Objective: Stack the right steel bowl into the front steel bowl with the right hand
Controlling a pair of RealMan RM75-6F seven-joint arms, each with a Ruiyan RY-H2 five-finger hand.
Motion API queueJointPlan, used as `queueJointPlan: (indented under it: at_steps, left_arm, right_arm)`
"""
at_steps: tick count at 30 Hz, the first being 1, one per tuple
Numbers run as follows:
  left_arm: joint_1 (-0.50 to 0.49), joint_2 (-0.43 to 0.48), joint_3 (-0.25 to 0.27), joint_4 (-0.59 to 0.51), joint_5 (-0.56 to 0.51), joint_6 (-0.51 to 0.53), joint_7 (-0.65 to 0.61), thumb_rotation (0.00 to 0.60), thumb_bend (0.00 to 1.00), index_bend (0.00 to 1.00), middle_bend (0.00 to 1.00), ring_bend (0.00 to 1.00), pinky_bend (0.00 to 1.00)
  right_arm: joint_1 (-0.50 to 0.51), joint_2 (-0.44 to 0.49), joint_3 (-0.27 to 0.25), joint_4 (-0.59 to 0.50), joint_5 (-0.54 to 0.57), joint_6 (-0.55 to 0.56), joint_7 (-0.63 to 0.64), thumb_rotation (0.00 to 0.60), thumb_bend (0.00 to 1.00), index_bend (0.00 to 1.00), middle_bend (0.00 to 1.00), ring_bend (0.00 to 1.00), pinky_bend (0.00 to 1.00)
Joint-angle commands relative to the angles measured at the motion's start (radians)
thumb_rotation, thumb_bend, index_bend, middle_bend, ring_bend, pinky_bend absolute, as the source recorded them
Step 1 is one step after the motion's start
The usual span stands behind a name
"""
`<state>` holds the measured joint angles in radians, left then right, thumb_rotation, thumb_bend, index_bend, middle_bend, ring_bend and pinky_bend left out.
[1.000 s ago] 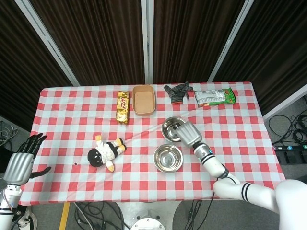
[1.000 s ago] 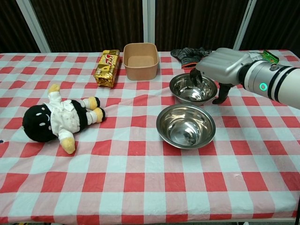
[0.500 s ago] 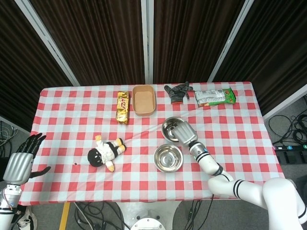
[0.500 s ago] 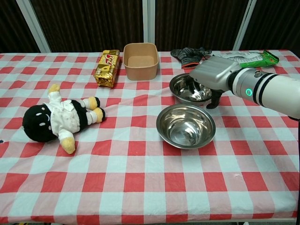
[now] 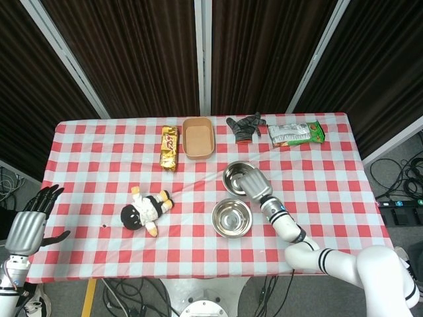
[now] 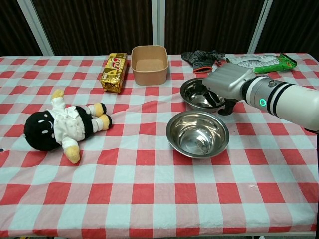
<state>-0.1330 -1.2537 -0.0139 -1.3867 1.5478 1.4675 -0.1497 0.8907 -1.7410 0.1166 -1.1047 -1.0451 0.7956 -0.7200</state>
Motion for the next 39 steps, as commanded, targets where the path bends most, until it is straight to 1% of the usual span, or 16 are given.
queueJointPlan:
  at_steps: [1, 6, 15, 21, 24, 28, 30, 35, 38, 39]
  left_arm:
    - [0.0, 0.0, 0.0, 0.002, 0.0, 0.001, -0.002, 0.6, 0.05, 0.13, 0.17, 0.09, 0.22]
    - [0.002, 0.001, 0.001, 0.004, 0.001, 0.002, -0.007, 0.6, 0.05, 0.13, 0.17, 0.09, 0.22]
    - [0.001, 0.0, 0.001, 0.006, 0.002, 0.002, -0.011, 0.6, 0.05, 0.13, 0.17, 0.09, 0.22]
    - [0.001, 0.0, 0.0, 0.006, 0.002, 0.003, -0.012, 0.6, 0.05, 0.13, 0.17, 0.09, 0.22]
    - [0.001, 0.001, 0.0, 0.004, 0.002, 0.003, -0.012, 0.6, 0.05, 0.13, 0.17, 0.09, 0.22]
    - [0.001, 0.004, -0.003, 0.001, -0.002, 0.004, -0.012, 0.6, 0.05, 0.13, 0.17, 0.09, 0.22]
    - [-0.001, 0.006, -0.006, -0.002, -0.004, 0.003, -0.01, 0.6, 0.05, 0.13, 0.17, 0.09, 0.22]
    - [0.0, 0.013, -0.01, -0.011, -0.008, 0.006, -0.006, 0.6, 0.05, 0.13, 0.17, 0.09, 0.22]
    - [0.001, 0.018, -0.008, -0.019, -0.006, 0.008, -0.003, 0.6, 0.05, 0.13, 0.17, 0.09, 0.22]
    - [0.002, 0.019, -0.008, -0.022, -0.005, 0.009, -0.003, 0.6, 0.05, 0.13, 0.17, 0.09, 0.22]
  right_arm:
    - [0.0, -0.006, -0.002, 0.007, -0.001, 0.005, 0.0, 0.6, 0.28, 0.6, 0.51, 0.84, 0.81]
    - [-0.003, -0.021, -0.006, 0.024, -0.002, 0.009, 0.003, 0.6, 0.32, 0.63, 0.53, 0.85, 0.82]
    - [-0.011, -0.026, -0.007, 0.036, -0.011, 0.021, 0.019, 0.6, 0.35, 0.67, 0.56, 0.86, 0.83]
    - [-0.019, -0.01, -0.002, 0.013, -0.031, 0.049, 0.035, 0.6, 0.35, 0.67, 0.56, 0.86, 0.83]
    - [-0.025, 0.009, 0.001, -0.02, -0.045, 0.077, 0.032, 0.6, 0.36, 0.67, 0.56, 0.86, 0.83]
    - [-0.047, 0.061, -0.006, -0.129, -0.089, 0.148, 0.016, 0.6, 0.35, 0.67, 0.57, 0.86, 0.83]
    - [-0.066, 0.108, -0.022, -0.223, -0.126, 0.196, -0.006, 0.6, 0.36, 0.67, 0.57, 0.86, 0.83]
    - [-0.125, 0.236, -0.082, -0.474, -0.229, 0.308, -0.063, 0.6, 0.36, 0.67, 0.57, 0.86, 0.83]
    - [-0.155, 0.296, -0.12, -0.589, -0.266, 0.333, -0.074, 0.6, 0.35, 0.67, 0.57, 0.86, 0.83]
    - [-0.164, 0.309, -0.131, -0.609, -0.279, 0.341, -0.081, 0.6, 0.35, 0.67, 0.57, 0.86, 0.83]
